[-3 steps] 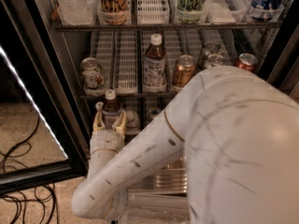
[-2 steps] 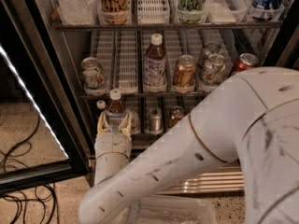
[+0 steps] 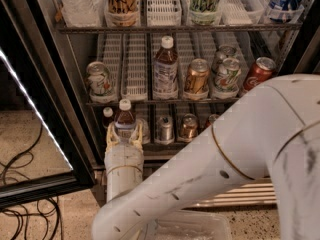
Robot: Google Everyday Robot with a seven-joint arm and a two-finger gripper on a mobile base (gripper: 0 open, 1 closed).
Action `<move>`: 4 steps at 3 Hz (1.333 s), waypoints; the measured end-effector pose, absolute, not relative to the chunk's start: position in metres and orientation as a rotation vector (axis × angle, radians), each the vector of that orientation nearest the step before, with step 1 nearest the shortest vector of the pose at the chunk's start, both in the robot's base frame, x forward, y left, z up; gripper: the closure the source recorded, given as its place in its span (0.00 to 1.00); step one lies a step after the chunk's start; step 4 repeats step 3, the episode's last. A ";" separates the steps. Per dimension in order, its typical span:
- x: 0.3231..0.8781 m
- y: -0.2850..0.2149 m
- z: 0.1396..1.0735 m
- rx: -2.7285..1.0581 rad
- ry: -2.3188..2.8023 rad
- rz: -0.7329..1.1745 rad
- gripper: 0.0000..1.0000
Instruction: Pick blue plastic bottle from bottom shelf of fridge
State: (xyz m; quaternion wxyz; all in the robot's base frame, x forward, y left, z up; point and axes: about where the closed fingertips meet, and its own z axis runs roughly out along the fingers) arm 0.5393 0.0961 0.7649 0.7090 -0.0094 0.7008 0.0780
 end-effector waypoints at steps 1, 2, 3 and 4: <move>0.522 0.085 0.764 -0.035 1.559 0.302 1.00; 0.514 0.078 0.760 -0.032 1.556 0.348 1.00; 0.514 0.078 0.760 -0.032 1.556 0.348 1.00; 0.514 0.078 0.760 -0.032 1.556 0.348 1.00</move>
Offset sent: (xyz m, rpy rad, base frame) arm -0.0630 -0.0536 0.0093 0.2375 0.0099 0.2333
